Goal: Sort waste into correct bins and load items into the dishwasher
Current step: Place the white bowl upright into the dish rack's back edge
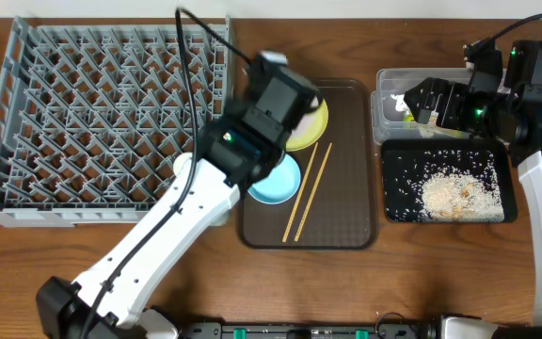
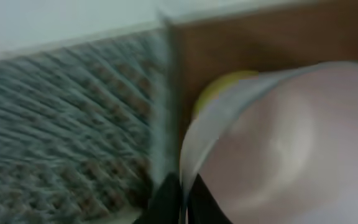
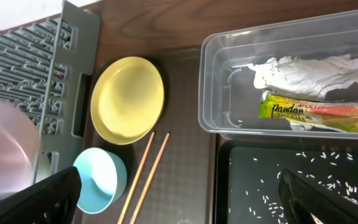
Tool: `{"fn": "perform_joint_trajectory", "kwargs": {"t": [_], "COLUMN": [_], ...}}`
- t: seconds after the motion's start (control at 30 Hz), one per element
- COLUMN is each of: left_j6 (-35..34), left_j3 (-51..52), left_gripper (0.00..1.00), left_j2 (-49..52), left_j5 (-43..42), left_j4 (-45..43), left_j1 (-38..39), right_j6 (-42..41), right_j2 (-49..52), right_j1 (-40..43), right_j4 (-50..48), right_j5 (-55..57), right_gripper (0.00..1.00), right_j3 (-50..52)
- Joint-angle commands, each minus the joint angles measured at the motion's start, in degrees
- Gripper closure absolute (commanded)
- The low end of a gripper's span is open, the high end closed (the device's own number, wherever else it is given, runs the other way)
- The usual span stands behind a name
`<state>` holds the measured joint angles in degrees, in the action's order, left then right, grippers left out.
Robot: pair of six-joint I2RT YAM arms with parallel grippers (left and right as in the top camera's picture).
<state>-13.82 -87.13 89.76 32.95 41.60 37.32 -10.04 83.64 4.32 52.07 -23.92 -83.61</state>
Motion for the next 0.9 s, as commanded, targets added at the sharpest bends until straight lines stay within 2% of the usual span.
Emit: {"fn": "perform_joint_trajectory", "kwargs": {"t": [0.0, 0.17, 0.6, 0.7, 0.87], "left_j6": [6.9, 11.7, 36.3, 39.9, 40.4], "left_j3": [-0.3, -0.3, -0.3, -0.3, -0.3], "left_gripper": [0.92, 0.93, 0.92, 0.92, 0.93], "left_j2": [1.8, 6.1, 23.6, 26.2, 28.2], "left_j5": [17.1, 24.8, 30.9, 31.2, 31.2], "left_j4": [-5.1, -16.2, -52.3, -56.7, -57.2], "left_j1": [-3.4, -9.2, -18.1, -19.7, -22.6], "right_j6": [-0.4, -0.4, -0.4, -0.4, -0.4], "right_j2": [-0.1, -0.1, -0.1, -0.1, -0.1], "right_j1": [-0.4, -0.4, -0.4, -0.4, -0.4], "right_j4": [0.1, 0.1, 0.1, 0.1, 0.1], "right_j5": [0.1, 0.1, 0.1, 0.1, 0.1], "right_gripper": [0.01, 0.01, 0.01, 0.01, 0.01], "right_j3": [-0.2, -0.2, -0.2, -0.2, -0.2]}}
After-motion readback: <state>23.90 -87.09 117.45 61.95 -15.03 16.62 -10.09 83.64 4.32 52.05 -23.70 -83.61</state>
